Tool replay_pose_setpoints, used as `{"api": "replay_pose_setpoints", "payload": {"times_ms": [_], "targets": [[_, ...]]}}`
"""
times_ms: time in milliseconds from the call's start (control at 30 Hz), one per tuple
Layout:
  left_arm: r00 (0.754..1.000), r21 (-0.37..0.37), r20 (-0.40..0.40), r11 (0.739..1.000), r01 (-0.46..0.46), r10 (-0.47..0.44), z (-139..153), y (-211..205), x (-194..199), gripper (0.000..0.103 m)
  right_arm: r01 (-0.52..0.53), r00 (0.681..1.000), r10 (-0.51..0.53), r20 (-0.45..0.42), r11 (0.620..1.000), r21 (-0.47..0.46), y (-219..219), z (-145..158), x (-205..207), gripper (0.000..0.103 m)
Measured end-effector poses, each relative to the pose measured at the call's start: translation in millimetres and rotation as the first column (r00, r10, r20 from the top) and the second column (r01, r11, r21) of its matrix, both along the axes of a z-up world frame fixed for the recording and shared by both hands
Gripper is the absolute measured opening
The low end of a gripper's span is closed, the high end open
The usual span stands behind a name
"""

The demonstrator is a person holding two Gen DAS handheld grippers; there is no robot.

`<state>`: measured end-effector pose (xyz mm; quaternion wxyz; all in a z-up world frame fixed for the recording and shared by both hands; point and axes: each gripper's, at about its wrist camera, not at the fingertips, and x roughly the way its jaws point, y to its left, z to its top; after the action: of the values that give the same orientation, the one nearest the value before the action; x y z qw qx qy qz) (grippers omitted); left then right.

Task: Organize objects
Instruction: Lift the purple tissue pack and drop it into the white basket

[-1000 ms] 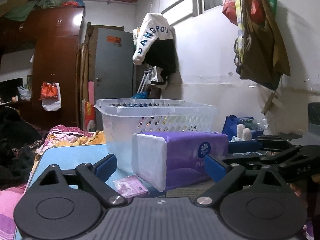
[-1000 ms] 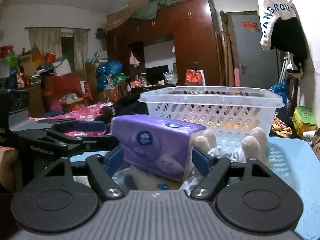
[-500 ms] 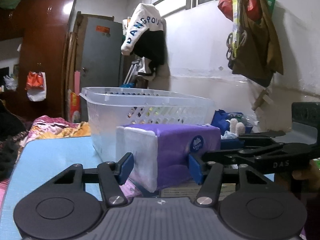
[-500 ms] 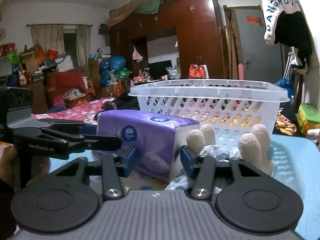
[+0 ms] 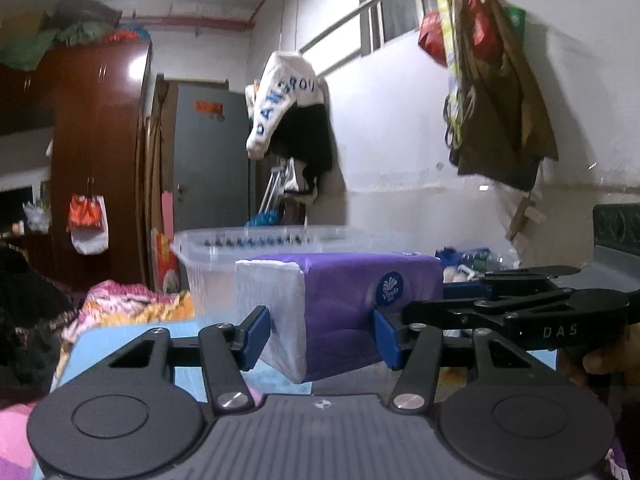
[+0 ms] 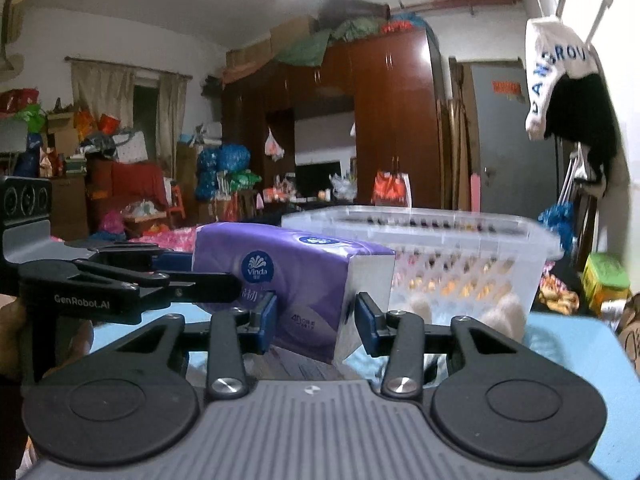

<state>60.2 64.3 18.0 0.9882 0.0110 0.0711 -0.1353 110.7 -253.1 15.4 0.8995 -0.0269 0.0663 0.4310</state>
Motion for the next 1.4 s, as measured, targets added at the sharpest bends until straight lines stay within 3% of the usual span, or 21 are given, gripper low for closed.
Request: {"api": "replay_pose_setpoints", "payload": {"times_ms": [300,600,767,933,1067,1167,1200,1267,1300,1333,1400], "targets": [[0.997,0.013,0.08,1.0,0.016,-0.017,53,-11,1,0.059,0.011,0.995,-0.011,0.1,1.0,0.002,-1,57,3,0.045],[0.999,0.027,0.039,0.999,0.022,-0.023,101,-26,66,0.059,0.065,0.994,-0.064,0.086,0.998,-0.009,0,93,57,0.045],[0.998,0.026,-0.059,1.0,0.002,-0.001,98,-31,127,0.059,0.107,0.994,-0.106,0.022,0.992,-0.061,6,82,104,0.045],[0.979,0.02,-0.201,1.0,-0.014,0.018,79,-33,181,0.06,0.146,0.987,-0.153,-0.054,0.981,-0.126,17,54,140,0.045],[0.971,0.065,-0.232,0.997,-0.042,0.056,67,-42,194,0.062,0.174,0.983,-0.181,-0.024,0.968,-0.183,26,39,138,0.045],[0.971,0.058,-0.234,0.997,-0.043,0.055,62,-41,199,0.064,0.164,0.984,-0.175,-0.042,0.968,-0.192,23,38,141,0.045],[0.972,0.072,-0.222,0.996,-0.055,0.07,61,-42,198,0.066,0.151,0.984,-0.166,-0.058,0.967,-0.204,20,39,143,0.047],[0.977,0.103,-0.178,0.989,-0.103,0.12,63,-44,189,0.077,0.203,0.976,-0.214,-0.038,0.96,-0.193,14,42,142,0.069],[0.979,0.117,-0.143,0.984,-0.131,0.147,65,-44,182,0.089,0.236,0.97,-0.243,-0.022,0.957,-0.169,7,43,136,0.092],[0.979,0.123,-0.108,0.98,-0.156,0.17,69,-43,175,0.098,0.254,0.966,-0.259,-0.022,0.958,-0.134,-1,46,129,0.103],[0.982,0.101,-0.066,0.981,-0.168,0.175,75,-37,155,0.103,0.259,0.964,-0.262,-0.046,0.963,-0.072,-19,46,111,0.103]]}}
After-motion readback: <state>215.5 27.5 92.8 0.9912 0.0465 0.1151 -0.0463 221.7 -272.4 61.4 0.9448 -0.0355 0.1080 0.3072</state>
